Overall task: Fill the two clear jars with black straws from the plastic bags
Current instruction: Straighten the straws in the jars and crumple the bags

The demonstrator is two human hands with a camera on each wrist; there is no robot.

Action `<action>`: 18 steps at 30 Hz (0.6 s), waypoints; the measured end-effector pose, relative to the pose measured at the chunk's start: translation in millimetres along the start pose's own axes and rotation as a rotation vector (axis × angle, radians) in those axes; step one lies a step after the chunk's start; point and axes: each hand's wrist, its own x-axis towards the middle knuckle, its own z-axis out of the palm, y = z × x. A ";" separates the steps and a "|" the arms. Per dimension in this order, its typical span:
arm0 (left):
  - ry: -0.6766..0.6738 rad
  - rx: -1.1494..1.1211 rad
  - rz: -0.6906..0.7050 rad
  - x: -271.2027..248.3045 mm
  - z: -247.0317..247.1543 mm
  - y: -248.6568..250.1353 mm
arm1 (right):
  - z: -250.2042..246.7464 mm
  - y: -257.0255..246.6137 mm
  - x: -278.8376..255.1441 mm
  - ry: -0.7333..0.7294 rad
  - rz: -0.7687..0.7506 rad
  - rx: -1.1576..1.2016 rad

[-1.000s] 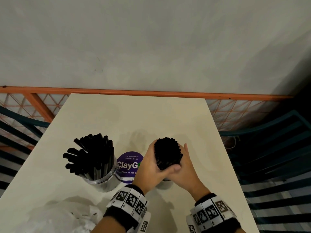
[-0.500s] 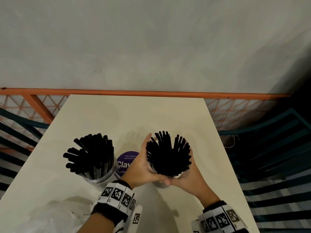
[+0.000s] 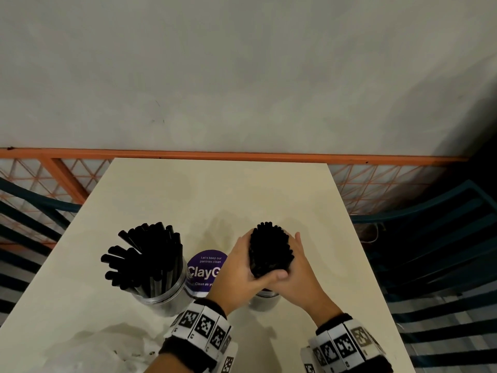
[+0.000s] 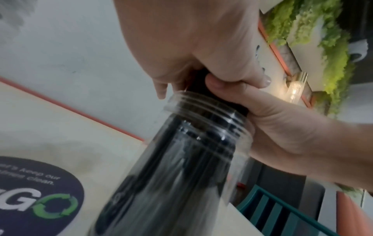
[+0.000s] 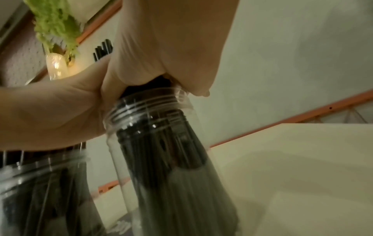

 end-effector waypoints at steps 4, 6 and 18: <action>0.199 0.045 0.005 8.3 3.1 -48.4 | -38.0 -171.3 -14.1 -0.183 0.025 -0.193; 0.210 0.086 -0.060 11.7 -2.4 -82.7 | -47.2 -235.9 -18.2 -0.097 0.034 -0.182; 0.250 0.119 -0.064 -62.2 -38.6 -88.5 | -69.5 -211.1 -83.7 -0.046 0.293 -0.123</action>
